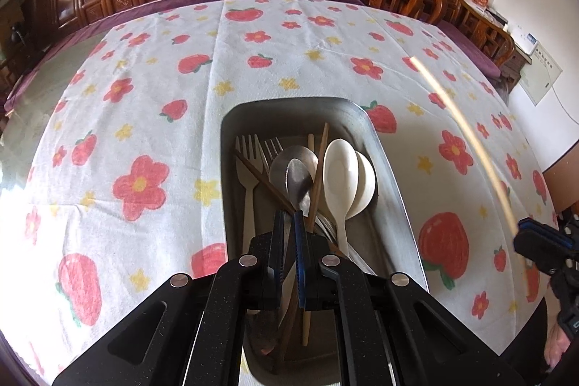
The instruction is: Organize utensils
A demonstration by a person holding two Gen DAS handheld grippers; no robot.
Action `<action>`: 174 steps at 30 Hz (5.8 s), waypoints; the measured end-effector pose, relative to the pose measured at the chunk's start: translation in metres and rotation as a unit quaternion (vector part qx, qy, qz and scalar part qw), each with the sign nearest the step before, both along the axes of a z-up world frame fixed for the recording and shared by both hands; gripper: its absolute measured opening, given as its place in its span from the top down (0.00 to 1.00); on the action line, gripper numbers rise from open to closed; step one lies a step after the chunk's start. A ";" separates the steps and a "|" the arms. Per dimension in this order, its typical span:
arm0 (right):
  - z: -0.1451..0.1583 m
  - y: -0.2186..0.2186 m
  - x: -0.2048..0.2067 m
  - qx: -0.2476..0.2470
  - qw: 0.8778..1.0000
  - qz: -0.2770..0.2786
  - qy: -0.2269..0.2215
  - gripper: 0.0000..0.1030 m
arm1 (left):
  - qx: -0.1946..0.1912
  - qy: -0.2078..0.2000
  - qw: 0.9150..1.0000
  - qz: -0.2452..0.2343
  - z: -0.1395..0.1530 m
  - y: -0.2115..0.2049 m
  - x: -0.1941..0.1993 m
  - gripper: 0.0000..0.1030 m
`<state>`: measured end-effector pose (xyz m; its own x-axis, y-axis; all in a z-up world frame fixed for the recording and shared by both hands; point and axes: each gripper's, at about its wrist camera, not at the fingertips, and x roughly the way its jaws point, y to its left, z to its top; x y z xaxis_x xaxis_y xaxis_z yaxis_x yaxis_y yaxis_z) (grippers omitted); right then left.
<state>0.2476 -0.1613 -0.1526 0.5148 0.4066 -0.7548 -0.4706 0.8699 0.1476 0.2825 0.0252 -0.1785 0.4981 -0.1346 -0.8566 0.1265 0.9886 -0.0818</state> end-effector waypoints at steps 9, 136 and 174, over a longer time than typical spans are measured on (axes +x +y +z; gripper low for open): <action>-0.003 0.030 0.006 0.013 1.000 0.015 0.018 0.94 | -0.009 -0.034 0.999 0.014 0.033 0.022 -0.025 0.96; 0.203 -0.080 -0.270 0.046 0.952 -0.156 -0.261 0.03 | 0.021 -0.284 0.957 0.047 0.228 -0.042 -0.321 0.08; 0.193 -0.080 -0.266 0.050 0.952 -0.164 -0.255 0.03 | 0.021 -0.295 0.954 0.051 0.228 -0.048 -0.328 0.08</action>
<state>-0.0182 -0.2416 0.0401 0.9155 0.2171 -0.3388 -0.2082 0.9761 0.0628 -0.0456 -0.0225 0.0500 0.9043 -0.0312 -0.4258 0.0412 0.9991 0.0142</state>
